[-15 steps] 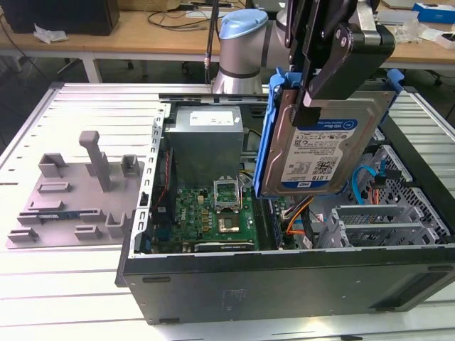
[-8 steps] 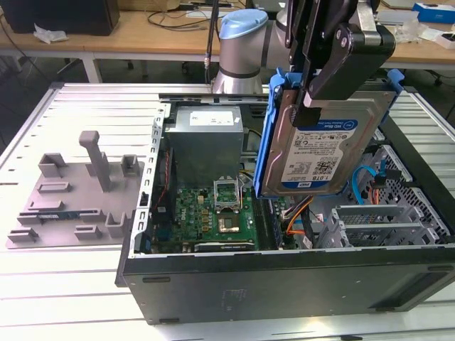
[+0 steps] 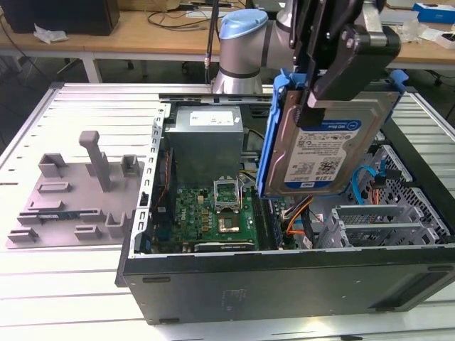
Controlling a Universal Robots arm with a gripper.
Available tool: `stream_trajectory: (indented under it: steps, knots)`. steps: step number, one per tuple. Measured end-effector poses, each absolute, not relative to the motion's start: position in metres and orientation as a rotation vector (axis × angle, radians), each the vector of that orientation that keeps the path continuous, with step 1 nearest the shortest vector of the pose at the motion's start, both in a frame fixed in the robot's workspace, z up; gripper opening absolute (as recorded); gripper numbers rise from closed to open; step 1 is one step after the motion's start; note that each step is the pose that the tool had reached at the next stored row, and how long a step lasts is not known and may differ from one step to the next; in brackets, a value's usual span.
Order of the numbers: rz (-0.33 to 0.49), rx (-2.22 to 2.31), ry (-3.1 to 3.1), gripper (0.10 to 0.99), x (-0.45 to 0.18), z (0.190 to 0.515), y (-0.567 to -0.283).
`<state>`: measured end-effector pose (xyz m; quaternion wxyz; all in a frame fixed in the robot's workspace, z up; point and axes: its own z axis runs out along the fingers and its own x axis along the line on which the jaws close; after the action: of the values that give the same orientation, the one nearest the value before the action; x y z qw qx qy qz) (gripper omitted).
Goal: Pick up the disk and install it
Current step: 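Insert the disk into the insertion slot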
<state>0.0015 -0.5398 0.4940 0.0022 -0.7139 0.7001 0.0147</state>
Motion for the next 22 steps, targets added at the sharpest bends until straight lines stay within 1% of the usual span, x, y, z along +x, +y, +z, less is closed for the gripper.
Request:
stream_trajectory:
  steps: [5,22]
  knots:
    - [0.046,-2.24,2.196,0.369,0.029,0.494,-0.541]
    - [0.046,-2.24,2.196,0.369,0.091,0.49,-0.542]
